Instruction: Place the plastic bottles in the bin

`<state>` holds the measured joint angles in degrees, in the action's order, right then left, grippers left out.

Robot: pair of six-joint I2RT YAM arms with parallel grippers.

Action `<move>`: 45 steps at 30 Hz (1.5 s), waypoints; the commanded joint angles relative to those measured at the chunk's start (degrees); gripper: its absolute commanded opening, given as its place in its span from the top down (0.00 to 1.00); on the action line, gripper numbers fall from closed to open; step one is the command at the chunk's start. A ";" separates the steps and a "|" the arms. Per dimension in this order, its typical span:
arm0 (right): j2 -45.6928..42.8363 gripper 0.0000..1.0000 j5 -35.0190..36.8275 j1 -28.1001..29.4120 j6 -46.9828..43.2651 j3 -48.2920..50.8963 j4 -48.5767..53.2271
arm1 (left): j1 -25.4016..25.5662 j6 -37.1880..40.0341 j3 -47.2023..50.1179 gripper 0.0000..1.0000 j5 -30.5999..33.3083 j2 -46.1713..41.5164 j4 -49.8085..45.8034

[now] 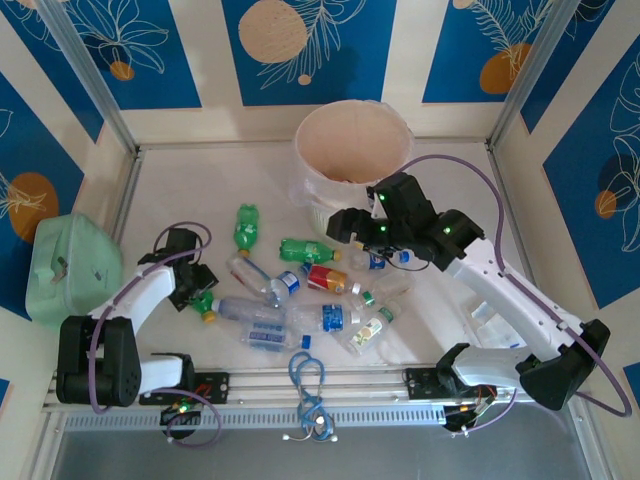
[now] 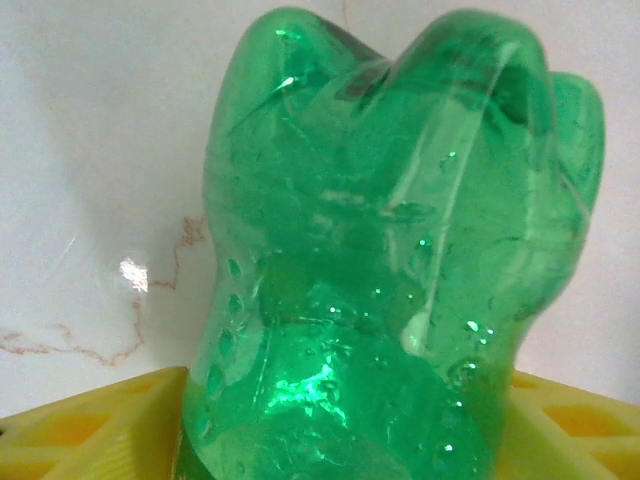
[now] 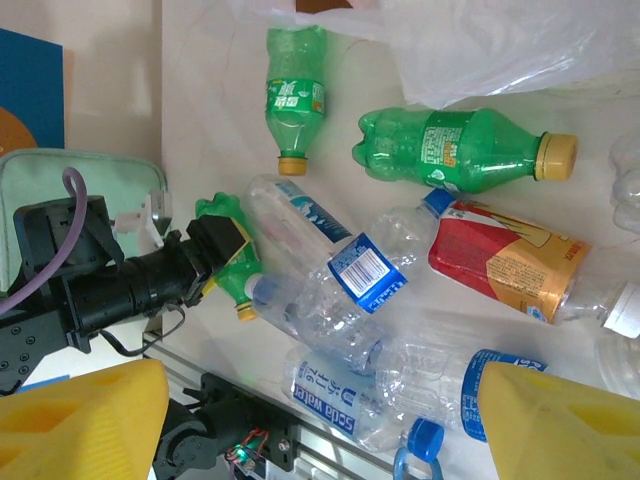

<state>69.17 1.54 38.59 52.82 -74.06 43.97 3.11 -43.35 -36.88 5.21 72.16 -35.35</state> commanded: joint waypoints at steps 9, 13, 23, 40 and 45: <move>-2.37 0.19 -1.43 -2.20 0.45 0.31 0.34 | -0.81 3.04 -5.15 0.36 1.54 -3.92 -4.38; -2.30 0.19 -1.58 -2.51 0.17 -0.36 0.46 | -0.66 5.06 -9.04 0.37 1.49 -5.24 -6.14; -2.41 0.19 -3.63 -3.16 -0.79 -1.82 0.26 | 1.03 10.39 -17.16 0.40 -20.58 -10.08 2.90; -0.05 0.19 -16.30 -8.79 -3.92 -12.15 -2.22 | 22.72 19.88 -31.02 0.35 -45.91 -5.40 16.40; 3.18 0.18 -19.09 -8.49 -5.78 -16.57 -2.09 | 24.93 19.89 -33.80 0.35 -49.60 -3.41 16.88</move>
<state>70.67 -13.82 29.98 49.25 -88.09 42.44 27.09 -25.26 -67.88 -39.57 68.12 -20.93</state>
